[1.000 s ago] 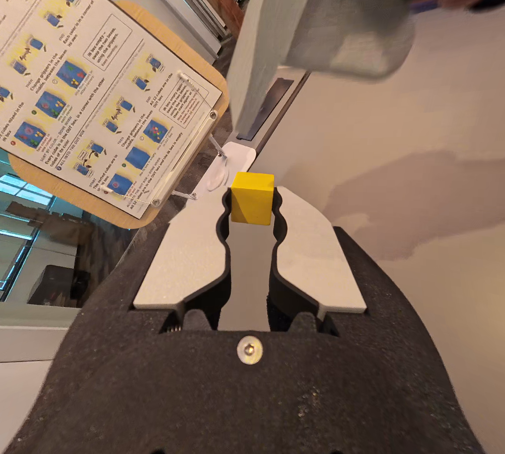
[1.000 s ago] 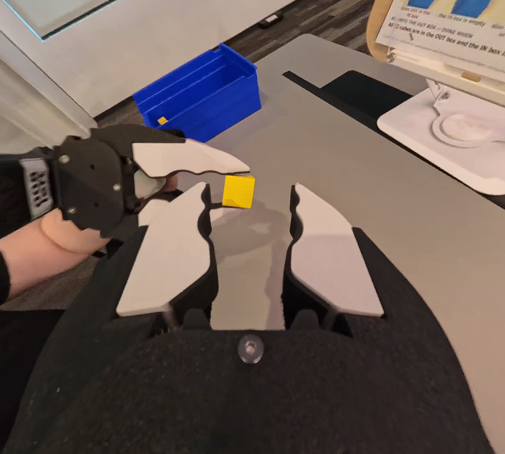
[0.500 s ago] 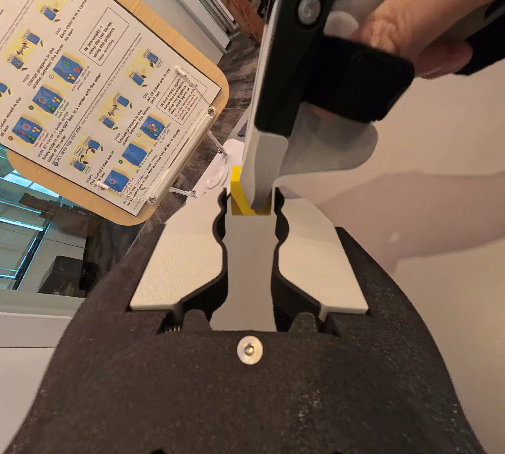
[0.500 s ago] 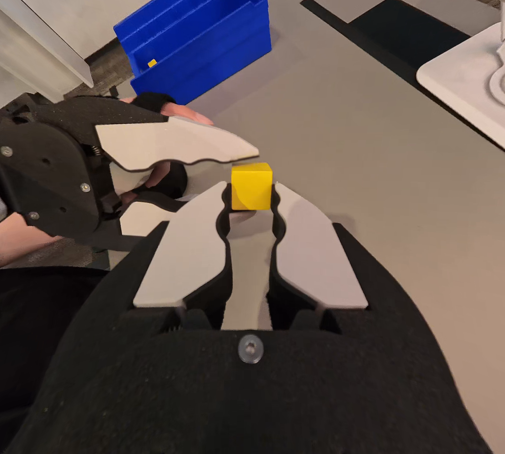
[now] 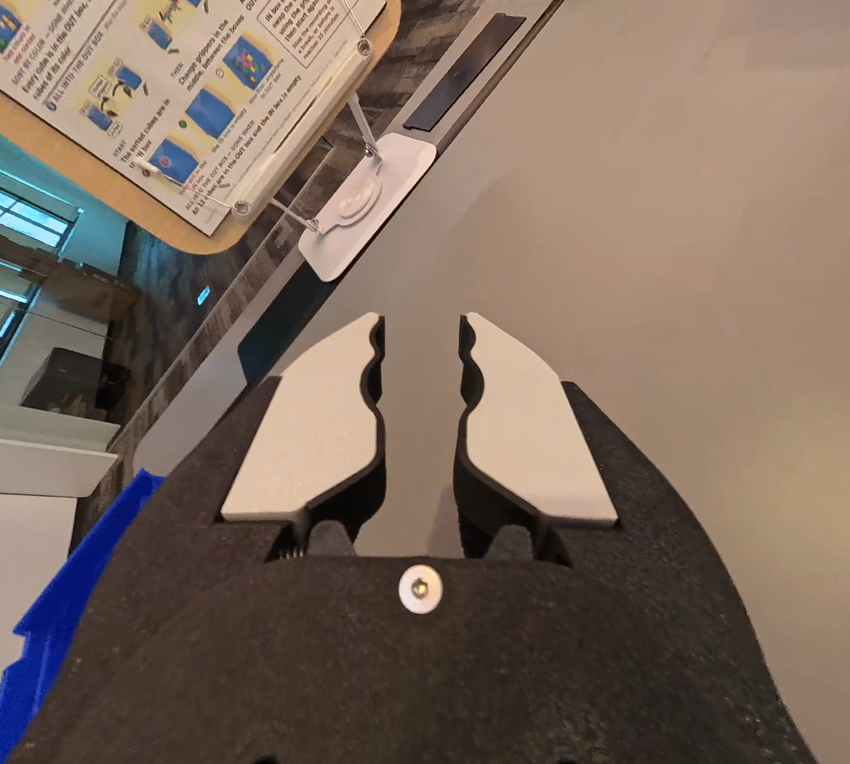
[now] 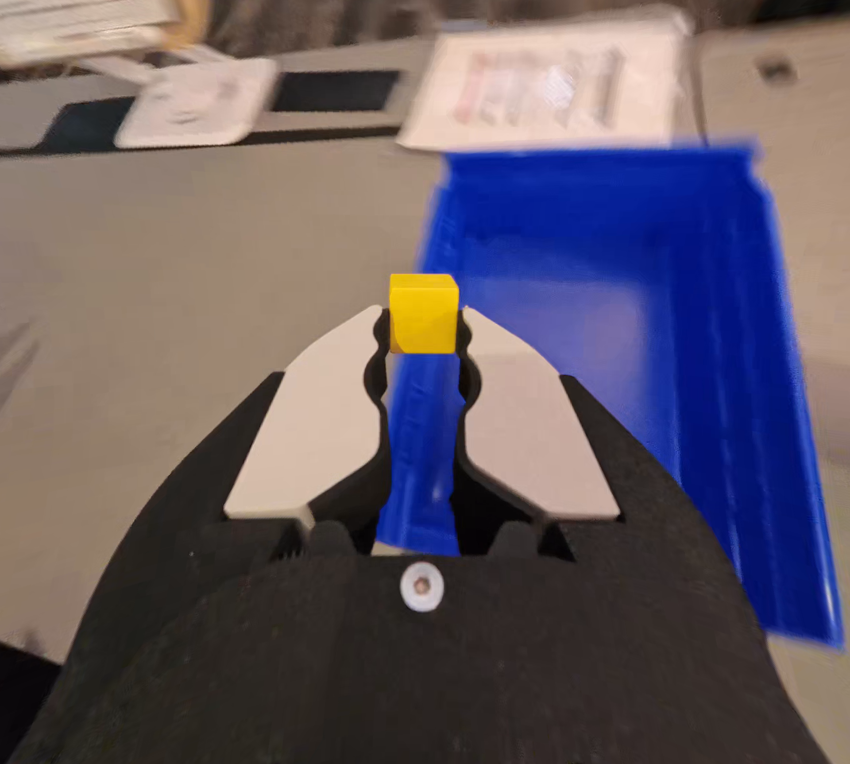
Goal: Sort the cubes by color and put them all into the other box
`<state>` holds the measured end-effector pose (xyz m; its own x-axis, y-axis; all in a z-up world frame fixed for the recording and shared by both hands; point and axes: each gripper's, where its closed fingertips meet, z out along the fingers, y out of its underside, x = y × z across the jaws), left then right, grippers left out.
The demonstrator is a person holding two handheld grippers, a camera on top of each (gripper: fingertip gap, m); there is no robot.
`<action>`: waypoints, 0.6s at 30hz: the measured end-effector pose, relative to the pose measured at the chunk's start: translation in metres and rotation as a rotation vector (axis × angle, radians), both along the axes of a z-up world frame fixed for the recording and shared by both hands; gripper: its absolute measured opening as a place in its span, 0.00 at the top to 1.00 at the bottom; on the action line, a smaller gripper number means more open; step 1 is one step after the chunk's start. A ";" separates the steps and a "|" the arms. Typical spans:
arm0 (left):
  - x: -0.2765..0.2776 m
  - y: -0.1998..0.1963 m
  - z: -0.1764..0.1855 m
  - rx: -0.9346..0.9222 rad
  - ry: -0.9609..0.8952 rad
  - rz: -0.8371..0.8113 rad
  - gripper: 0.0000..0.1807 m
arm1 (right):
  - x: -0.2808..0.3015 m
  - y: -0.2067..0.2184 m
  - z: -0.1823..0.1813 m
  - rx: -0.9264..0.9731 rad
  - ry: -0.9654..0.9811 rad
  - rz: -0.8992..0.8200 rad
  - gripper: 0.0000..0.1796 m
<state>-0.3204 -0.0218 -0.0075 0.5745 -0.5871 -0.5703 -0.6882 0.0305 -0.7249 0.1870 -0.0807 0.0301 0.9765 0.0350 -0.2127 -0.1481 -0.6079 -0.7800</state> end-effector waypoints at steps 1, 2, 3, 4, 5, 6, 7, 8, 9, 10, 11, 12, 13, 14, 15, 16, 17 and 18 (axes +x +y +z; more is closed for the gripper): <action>-0.001 0.000 -0.002 -0.012 -0.007 0.000 0.84 | 0.024 -0.010 -0.020 -0.040 0.068 -0.072 0.85; -0.003 0.000 -0.004 -0.022 -0.013 0.002 0.84 | 0.038 -0.016 -0.038 -0.062 0.141 -0.099 0.85; -0.004 0.001 -0.005 -0.030 -0.018 0.007 0.85 | 0.045 -0.019 -0.055 -0.075 0.202 -0.102 0.85; -0.004 0.002 -0.007 -0.038 -0.022 0.011 0.85 | 0.051 -0.021 -0.070 -0.098 0.238 -0.102 0.85; -0.004 0.002 -0.009 -0.046 -0.024 0.011 0.85 | 0.054 -0.021 -0.085 -0.135 0.257 -0.100 0.85; -0.004 0.003 -0.010 -0.053 -0.026 0.011 0.85 | 0.053 -0.020 -0.097 -0.178 0.262 -0.083 0.85; -0.003 0.003 -0.011 -0.058 -0.027 0.009 0.85 | 0.049 -0.018 -0.106 -0.209 0.255 -0.053 0.85; -0.003 0.003 -0.012 -0.062 -0.027 0.007 0.85 | 0.045 -0.014 -0.112 -0.228 0.245 -0.019 0.85; -0.003 0.002 -0.012 -0.065 -0.026 0.007 0.85 | 0.040 -0.011 -0.116 -0.245 0.240 0.005 0.85; -0.003 0.002 -0.013 -0.067 -0.023 0.009 0.84 | 0.037 -0.009 -0.120 -0.266 0.244 0.012 0.85; -0.003 0.002 -0.013 -0.068 -0.020 0.012 0.84 | 0.037 -0.008 -0.122 -0.285 0.249 -0.001 0.85; -0.004 0.002 -0.013 -0.069 -0.018 0.015 0.84 | 0.040 -0.006 -0.122 -0.284 0.251 -0.028 0.80; -0.006 0.002 -0.013 -0.068 -0.016 0.020 0.84 | 0.044 -0.004 -0.118 -0.267 0.254 -0.055 0.77; -0.008 0.002 -0.013 -0.066 -0.015 0.023 0.84 | 0.047 -0.003 -0.112 -0.237 0.258 -0.072 0.77; -0.010 0.002 -0.013 -0.064 -0.013 0.028 0.84 | 0.051 -0.003 -0.104 -0.200 0.255 -0.086 0.77; -0.014 0.002 -0.012 -0.059 -0.010 0.038 0.84 | 0.054 -0.004 -0.097 -0.162 0.245 -0.100 0.77; -0.019 0.003 -0.010 -0.053 -0.009 0.052 0.84 | 0.058 -0.006 -0.089 -0.130 0.231 -0.117 0.77; -0.026 0.004 -0.008 -0.048 -0.009 0.069 0.84 | 0.062 -0.009 -0.082 -0.101 0.216 -0.136 0.77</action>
